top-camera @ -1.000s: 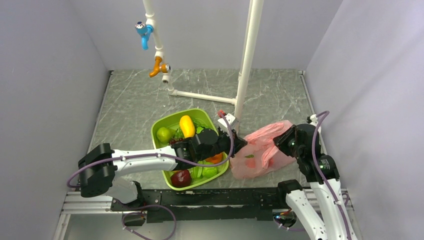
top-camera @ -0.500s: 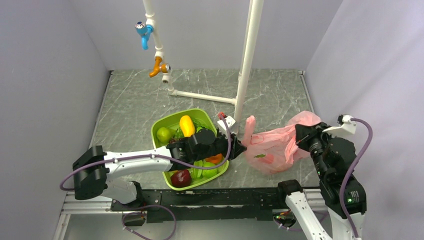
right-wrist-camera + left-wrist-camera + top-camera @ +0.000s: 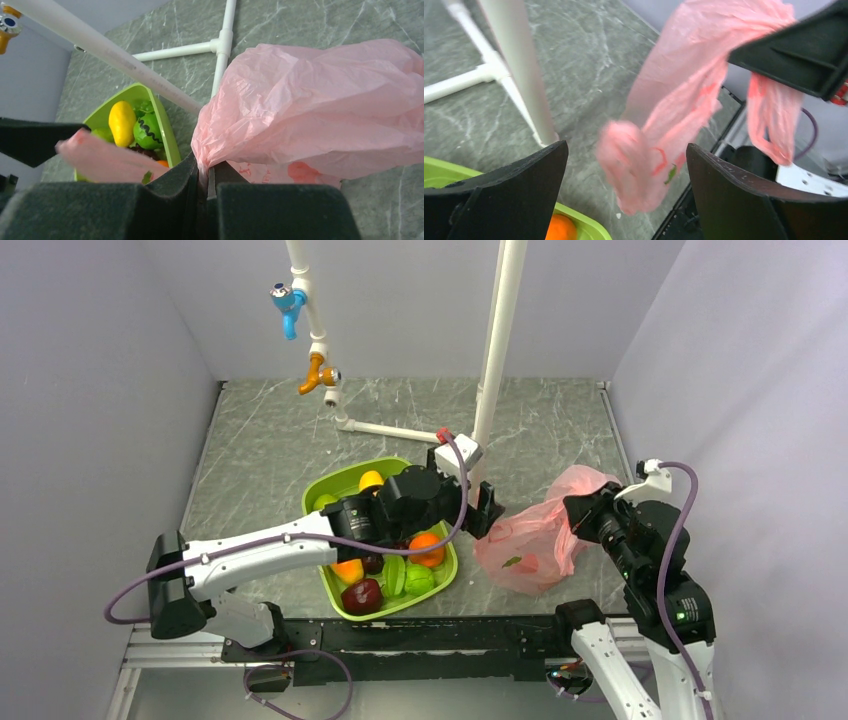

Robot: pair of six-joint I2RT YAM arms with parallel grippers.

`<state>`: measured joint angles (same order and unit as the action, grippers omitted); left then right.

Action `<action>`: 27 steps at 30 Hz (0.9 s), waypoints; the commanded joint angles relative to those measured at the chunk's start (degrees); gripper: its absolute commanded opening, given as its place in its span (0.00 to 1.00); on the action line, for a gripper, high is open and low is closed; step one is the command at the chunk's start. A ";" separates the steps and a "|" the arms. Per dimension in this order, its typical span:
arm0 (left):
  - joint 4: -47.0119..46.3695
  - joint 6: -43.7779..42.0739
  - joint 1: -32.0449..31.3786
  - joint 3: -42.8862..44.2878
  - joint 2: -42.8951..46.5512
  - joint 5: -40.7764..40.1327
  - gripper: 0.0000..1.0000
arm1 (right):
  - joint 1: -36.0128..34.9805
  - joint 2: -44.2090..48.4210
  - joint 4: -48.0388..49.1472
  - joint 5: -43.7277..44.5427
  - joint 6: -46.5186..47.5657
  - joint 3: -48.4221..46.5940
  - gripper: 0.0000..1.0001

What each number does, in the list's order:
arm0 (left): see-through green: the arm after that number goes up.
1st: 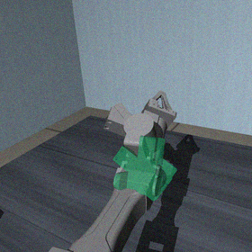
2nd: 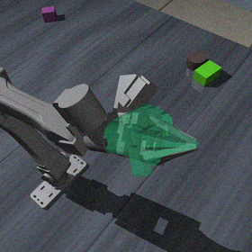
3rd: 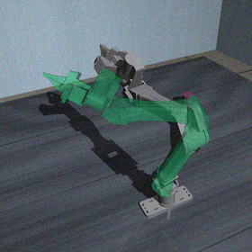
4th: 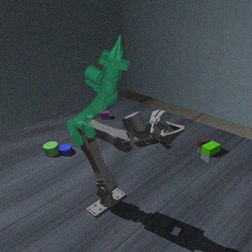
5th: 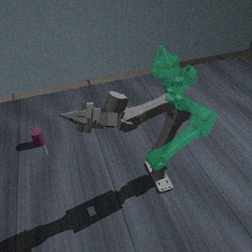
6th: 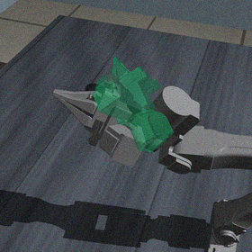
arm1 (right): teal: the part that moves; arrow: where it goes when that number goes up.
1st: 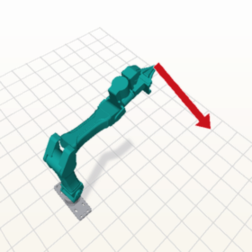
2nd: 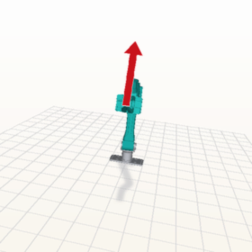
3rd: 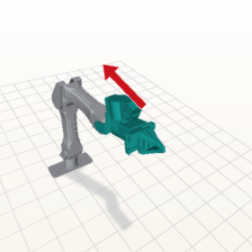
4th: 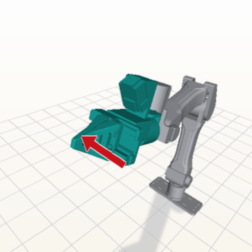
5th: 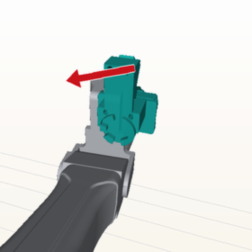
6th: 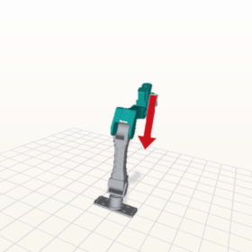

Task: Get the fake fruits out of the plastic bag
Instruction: Adjust the plastic bag at the center of the board.

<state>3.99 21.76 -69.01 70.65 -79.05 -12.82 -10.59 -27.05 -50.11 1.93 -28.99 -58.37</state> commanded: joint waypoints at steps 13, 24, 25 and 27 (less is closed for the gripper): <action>2.54 -2.84 0.02 -1.81 1.92 -2.99 0.14 | -0.30 -1.79 0.11 11.63 0.17 -3.92 0.19; -9.75 -4.11 5.85 -3.20 7.09 3.19 0.00 | -0.43 -15.44 1.60 26.74 4.87 -16.83 0.17; -9.52 -4.53 5.90 -2.17 6.65 3.42 0.00 | -0.49 -15.72 1.52 25.79 5.05 -16.91 0.17; -10.61 -4.85 5.86 -2.20 6.52 4.56 0.00 | -0.44 -15.48 1.05 22.09 5.06 -15.57 0.17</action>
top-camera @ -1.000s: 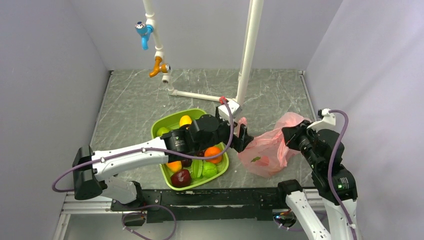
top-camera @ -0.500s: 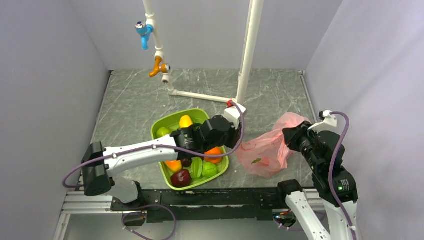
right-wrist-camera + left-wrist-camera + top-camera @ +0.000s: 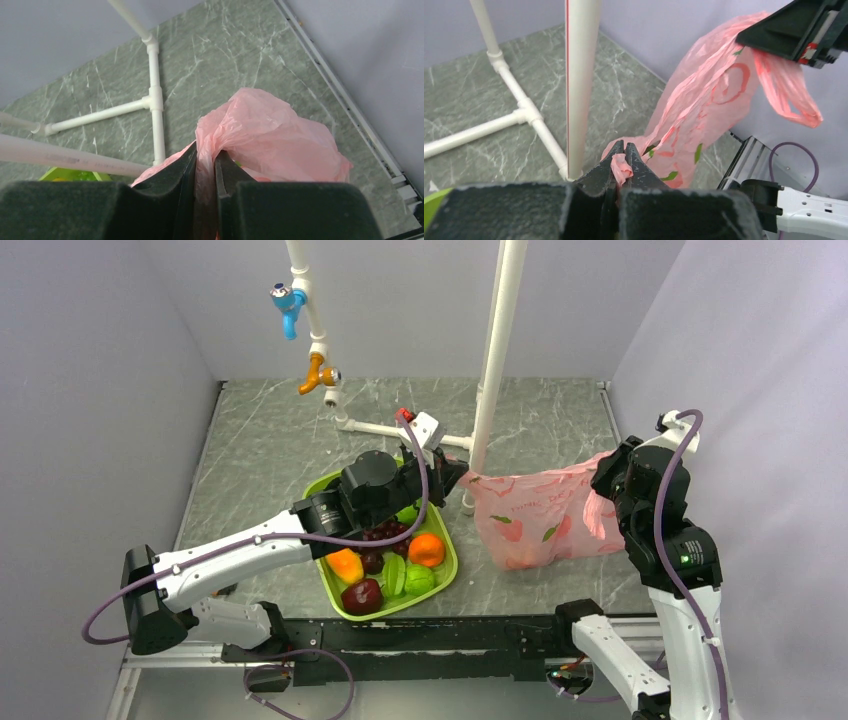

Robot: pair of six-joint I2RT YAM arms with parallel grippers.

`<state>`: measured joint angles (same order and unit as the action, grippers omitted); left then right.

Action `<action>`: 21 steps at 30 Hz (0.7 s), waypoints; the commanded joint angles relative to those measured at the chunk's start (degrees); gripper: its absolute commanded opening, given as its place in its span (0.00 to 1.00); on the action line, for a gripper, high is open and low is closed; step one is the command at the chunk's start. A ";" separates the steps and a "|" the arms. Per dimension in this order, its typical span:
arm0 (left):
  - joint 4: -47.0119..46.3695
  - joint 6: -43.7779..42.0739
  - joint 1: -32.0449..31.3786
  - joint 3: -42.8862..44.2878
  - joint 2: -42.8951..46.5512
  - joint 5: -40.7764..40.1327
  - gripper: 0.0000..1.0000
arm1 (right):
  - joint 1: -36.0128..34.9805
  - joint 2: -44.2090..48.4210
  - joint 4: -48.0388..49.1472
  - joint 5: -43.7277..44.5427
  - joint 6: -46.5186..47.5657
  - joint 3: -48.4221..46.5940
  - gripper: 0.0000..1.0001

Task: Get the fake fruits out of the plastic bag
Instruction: Adjust the plastic bag at the center of the board.

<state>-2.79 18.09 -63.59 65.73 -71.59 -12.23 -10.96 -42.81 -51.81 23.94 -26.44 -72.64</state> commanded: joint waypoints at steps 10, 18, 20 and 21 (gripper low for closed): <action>-8.96 6.08 0.49 -10.83 2.90 13.77 0.00 | -0.04 8.89 -13.91 -13.27 -4.23 7.52 0.45; -8.49 8.30 0.49 -14.50 5.91 12.40 0.00 | -0.10 17.27 -13.26 -20.38 -0.78 3.95 0.84; -7.34 7.83 0.44 -14.41 5.94 10.00 0.00 | -0.08 16.59 -12.97 -18.44 0.06 0.30 0.88; -7.25 7.76 0.44 -14.47 5.99 9.54 0.00 | -0.09 15.82 -12.92 -17.87 0.46 -1.07 0.90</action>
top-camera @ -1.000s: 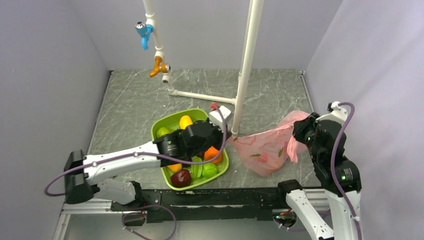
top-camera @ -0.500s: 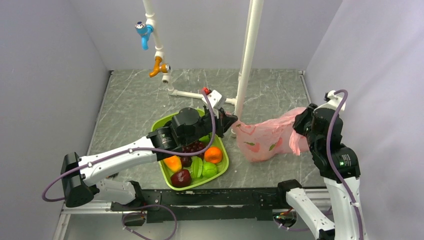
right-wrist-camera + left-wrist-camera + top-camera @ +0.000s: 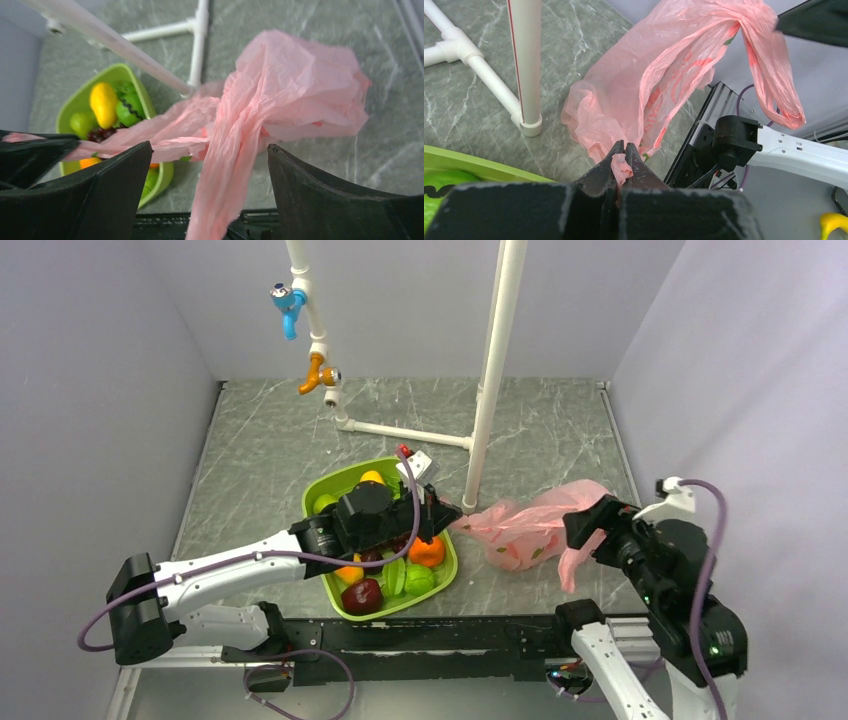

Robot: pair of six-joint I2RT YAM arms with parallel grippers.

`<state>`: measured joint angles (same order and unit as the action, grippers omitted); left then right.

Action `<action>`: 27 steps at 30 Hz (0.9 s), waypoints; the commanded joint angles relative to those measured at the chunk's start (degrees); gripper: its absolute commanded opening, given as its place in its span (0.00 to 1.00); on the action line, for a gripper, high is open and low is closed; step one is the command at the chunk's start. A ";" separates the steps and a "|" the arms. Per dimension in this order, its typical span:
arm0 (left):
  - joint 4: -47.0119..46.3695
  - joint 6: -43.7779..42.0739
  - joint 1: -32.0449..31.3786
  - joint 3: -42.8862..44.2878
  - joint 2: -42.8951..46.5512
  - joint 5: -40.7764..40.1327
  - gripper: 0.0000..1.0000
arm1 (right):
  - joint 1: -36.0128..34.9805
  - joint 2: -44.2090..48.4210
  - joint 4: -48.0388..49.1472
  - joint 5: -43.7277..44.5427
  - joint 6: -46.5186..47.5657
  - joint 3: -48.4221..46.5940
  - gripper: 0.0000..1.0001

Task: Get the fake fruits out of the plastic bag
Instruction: Adjust the plastic bag at the center of the board.

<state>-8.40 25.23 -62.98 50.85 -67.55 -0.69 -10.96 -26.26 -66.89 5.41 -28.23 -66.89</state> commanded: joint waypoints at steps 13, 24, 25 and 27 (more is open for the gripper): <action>-3.21 1.70 -0.12 -1.32 0.98 -1.08 0.00 | -0.11 -11.03 12.57 -23.58 7.06 -2.72 0.81; -5.13 1.88 -0.13 -1.73 1.60 1.87 0.00 | -0.06 -9.83 9.90 -25.38 0.52 13.80 0.39; -5.27 1.92 -0.12 -1.72 1.79 1.83 0.00 | -0.04 -9.52 9.89 -22.56 -2.13 15.37 0.39; -5.39 1.79 -0.14 -1.59 2.06 1.52 0.00 | -0.09 -8.89 9.70 -15.91 -7.85 18.61 0.40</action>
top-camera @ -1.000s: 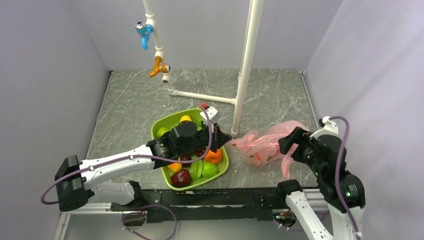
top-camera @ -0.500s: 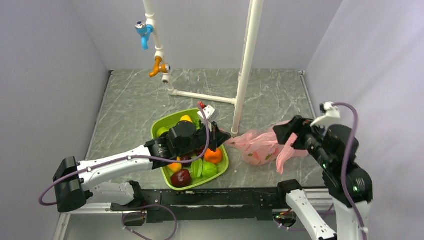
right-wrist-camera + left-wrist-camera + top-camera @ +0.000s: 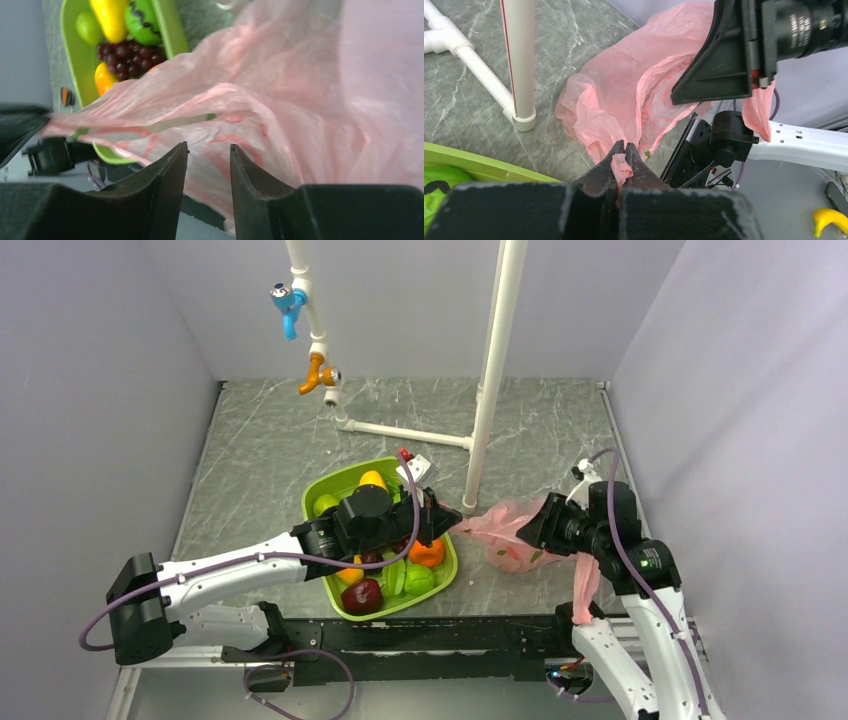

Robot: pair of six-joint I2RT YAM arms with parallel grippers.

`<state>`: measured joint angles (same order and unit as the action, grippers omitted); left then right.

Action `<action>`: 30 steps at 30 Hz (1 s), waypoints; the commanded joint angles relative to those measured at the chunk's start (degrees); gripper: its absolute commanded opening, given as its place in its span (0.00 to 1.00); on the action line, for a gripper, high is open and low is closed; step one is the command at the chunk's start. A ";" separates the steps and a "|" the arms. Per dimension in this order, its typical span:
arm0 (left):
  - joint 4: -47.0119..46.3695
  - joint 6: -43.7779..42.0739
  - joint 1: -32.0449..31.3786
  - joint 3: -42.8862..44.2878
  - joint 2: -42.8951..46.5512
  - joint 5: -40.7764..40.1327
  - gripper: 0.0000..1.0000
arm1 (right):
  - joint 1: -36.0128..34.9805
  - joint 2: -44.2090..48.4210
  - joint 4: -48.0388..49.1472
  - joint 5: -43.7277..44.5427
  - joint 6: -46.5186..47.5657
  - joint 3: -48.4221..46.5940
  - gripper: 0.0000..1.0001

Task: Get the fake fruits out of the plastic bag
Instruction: Adjust the plastic bag at the center of the board.

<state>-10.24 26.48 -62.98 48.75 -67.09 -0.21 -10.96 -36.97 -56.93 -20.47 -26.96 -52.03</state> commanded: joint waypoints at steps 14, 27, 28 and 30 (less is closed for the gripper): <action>3.27 2.96 -0.14 0.20 4.17 -2.97 0.07 | 0.02 5.21 0.42 28.13 -29.20 15.69 0.37; 28.55 -7.24 -9.23 32.10 -4.80 1.55 0.58 | 0.04 4.49 12.88 8.05 -19.21 19.49 0.37; 28.16 -7.16 -9.73 33.64 -5.71 3.08 0.57 | 0.04 4.63 13.31 7.44 -19.14 19.54 0.36; 27.41 -7.34 -10.84 34.79 -6.23 3.68 0.57 | -0.02 4.65 13.84 6.31 -18.43 19.44 0.30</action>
<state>14.68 21.15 -71.94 80.34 -71.53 0.38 -10.96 -33.01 -47.79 -9.89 -46.63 -32.49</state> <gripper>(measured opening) 0.572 0.344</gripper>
